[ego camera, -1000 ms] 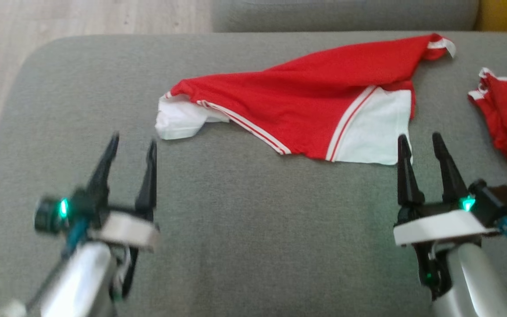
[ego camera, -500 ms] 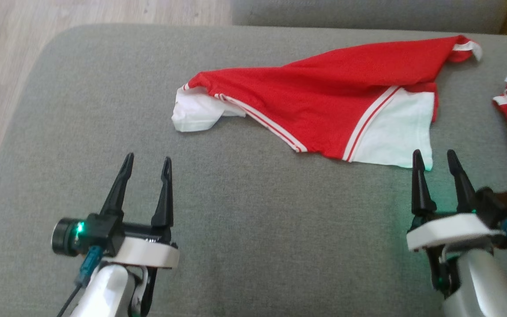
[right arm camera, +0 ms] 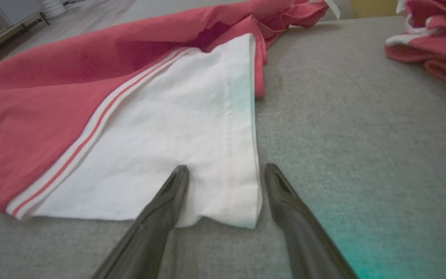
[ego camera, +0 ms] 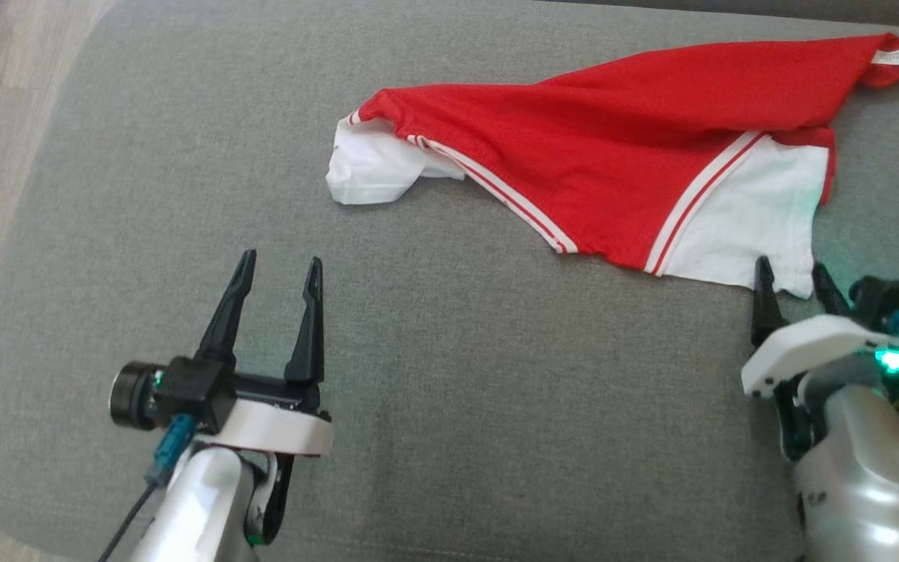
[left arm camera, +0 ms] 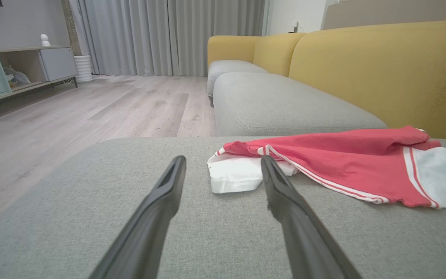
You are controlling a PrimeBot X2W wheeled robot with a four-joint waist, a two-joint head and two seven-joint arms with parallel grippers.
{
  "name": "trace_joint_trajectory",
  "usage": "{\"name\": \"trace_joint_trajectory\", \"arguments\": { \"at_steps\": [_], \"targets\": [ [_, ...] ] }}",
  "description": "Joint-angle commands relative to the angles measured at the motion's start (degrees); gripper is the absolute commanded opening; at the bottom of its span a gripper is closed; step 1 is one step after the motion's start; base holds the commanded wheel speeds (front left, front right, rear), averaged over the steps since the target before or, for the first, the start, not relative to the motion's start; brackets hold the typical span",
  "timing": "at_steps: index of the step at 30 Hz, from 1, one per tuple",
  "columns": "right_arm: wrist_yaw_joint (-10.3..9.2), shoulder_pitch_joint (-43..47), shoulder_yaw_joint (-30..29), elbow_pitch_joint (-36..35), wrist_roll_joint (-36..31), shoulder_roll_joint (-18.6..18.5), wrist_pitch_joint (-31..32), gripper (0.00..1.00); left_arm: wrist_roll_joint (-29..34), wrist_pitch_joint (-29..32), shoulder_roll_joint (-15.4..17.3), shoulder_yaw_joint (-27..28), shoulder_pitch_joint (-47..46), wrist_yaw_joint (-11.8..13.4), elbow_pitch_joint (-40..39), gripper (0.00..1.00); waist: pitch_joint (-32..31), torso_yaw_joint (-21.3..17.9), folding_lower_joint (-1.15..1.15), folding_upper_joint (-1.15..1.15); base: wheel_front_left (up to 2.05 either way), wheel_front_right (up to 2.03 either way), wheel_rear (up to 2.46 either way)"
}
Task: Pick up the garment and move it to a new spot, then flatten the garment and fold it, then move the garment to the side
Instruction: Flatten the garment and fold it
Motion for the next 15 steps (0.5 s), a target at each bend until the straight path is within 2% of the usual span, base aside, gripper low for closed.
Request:
{"name": "trace_joint_trajectory", "arguments": {
  "at_steps": [1, 3, 4, 5, 10, 15],
  "targets": [
    [-0.04, -1.87, 1.21, 0.85, -0.87, -0.06, 0.19, 1.00, 0.48, -0.37, 0.30, 2.42, -2.51, -0.34, -1.47, 1.00, 0.26, 0.22, 0.00, 0.00, 0.00, 0.00, 0.00],
    [-0.04, -3.19, 1.38, 4.45, -1.08, -0.06, 0.03, 1.00, 0.90, -0.37, -0.09, 2.83, -2.65, -0.70, -1.37, 1.00, 0.47, 0.41, 0.00, 0.00, 0.00, 0.00, 0.00],
    [-0.04, -3.80, 1.48, 6.20, -1.03, -0.06, -0.02, 0.89, 1.12, -0.37, -0.26, 3.00, -2.70, -0.87, -1.27, 1.00, 0.47, 0.46, 0.00, 0.00, 0.00, 0.00, 0.00],
    [-0.04, -4.39, 1.49, 7.72, -0.98, -0.06, -0.33, 0.00, 1.33, -0.37, -0.41, 3.16, -2.74, -1.05, -1.16, 1.00, 0.41, 0.49, 0.00, 0.00, 0.00, 0.00, 0.00],
    [-0.04, -7.49, 2.19, 12.45, -0.05, -0.06, -4.16, 0.00, 2.14, -0.37, -0.94, 4.15, -2.53, -1.74, -0.46, 1.00, -0.77, 0.44, 0.00, 0.00, 0.00, 0.00, 0.00],
    [-0.04, -9.53, 4.34, 11.20, 2.27, -0.06, -6.65, 0.00, 2.48, -0.37, -1.43, 5.32, -1.18, -2.22, 0.10, 1.00, -3.23, -0.24, 0.00, 0.00, 0.00, 0.00, 0.00]
  ]
}}
